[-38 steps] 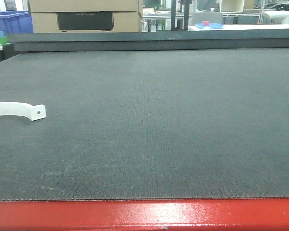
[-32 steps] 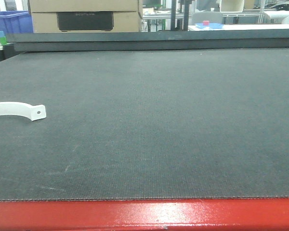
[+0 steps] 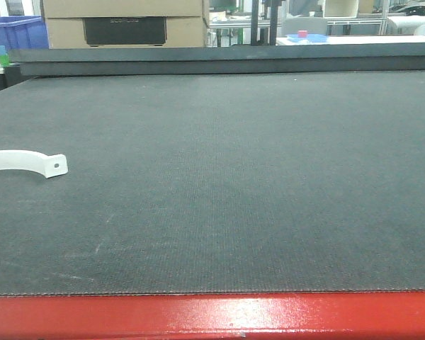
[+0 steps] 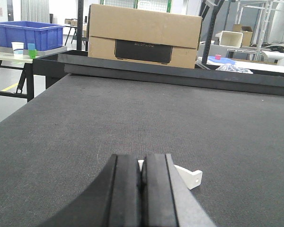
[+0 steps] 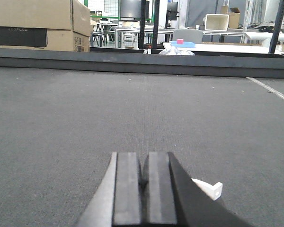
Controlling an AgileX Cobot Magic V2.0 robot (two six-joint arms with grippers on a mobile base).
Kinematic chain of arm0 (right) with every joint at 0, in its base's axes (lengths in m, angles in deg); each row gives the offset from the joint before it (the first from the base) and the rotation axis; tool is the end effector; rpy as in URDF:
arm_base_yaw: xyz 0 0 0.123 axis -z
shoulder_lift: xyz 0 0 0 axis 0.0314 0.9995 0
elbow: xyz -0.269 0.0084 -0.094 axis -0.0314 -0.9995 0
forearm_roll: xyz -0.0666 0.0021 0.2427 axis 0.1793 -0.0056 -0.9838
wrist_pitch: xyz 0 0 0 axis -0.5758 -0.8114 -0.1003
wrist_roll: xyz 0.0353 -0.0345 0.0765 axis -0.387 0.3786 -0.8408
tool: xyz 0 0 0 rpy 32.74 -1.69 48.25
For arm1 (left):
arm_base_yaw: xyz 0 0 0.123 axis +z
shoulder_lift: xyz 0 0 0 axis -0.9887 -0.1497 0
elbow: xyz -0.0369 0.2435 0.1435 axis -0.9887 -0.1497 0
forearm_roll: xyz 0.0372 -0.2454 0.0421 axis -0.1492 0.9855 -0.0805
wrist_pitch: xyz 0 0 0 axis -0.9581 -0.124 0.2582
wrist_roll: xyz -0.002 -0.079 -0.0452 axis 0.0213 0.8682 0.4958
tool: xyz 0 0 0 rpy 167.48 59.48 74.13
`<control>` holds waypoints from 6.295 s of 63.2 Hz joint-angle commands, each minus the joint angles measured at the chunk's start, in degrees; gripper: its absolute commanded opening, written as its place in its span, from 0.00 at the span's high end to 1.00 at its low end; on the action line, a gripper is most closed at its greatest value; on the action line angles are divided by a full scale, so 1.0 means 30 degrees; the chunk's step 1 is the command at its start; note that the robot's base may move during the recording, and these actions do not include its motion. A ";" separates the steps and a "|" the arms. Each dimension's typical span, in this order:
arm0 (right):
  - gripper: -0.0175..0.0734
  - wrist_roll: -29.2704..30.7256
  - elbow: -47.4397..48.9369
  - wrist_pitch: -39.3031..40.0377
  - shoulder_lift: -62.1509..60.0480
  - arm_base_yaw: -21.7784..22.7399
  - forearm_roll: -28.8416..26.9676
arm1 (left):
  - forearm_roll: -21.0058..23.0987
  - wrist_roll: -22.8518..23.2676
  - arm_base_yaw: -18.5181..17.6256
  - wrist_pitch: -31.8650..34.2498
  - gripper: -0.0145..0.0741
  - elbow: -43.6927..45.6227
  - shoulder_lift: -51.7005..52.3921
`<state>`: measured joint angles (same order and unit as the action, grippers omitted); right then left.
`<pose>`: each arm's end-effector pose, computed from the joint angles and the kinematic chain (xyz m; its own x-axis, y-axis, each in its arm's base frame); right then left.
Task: Grab PVC pipe and place in blue bin
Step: 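Lower the right gripper onto the end of a white curved pipe piece and grasp, then lower the left gripper onto the end of another white curved pipe and grasp, then lift both held white pipe pieces up off the felt table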
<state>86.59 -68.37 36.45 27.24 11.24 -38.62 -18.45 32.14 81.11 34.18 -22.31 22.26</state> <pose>0.0554 -0.0123 0.2055 0.0064 0.0068 -1.0000 0.2195 0.9756 0.0080 0.0569 -0.0002 0.2092 0.0536 -0.0721 -0.9960 0.0074 0.9974 -0.0718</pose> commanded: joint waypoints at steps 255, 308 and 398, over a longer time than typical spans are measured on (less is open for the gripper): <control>0.99 -0.1282 2.2040 -1.8860 3.0179 0.0343 -0.0508 | -0.1479 -0.1881 0.1602 -1.7065 0.83 2.2389 -3.0448; 0.99 -0.1149 2.2001 -1.7942 3.0179 0.0343 -0.0643 | -0.0251 -0.2888 0.2287 -1.4593 0.53 2.2435 -3.3038; 0.99 -0.0611 2.2702 -1.8068 2.8303 0.0343 -0.0742 | 0.0294 -0.2917 0.2287 -1.7758 0.96 2.2838 -3.0282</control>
<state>83.66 -0.85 -18.13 114.65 12.16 -40.94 -17.89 23.17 87.82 -18.52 45.60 -73.11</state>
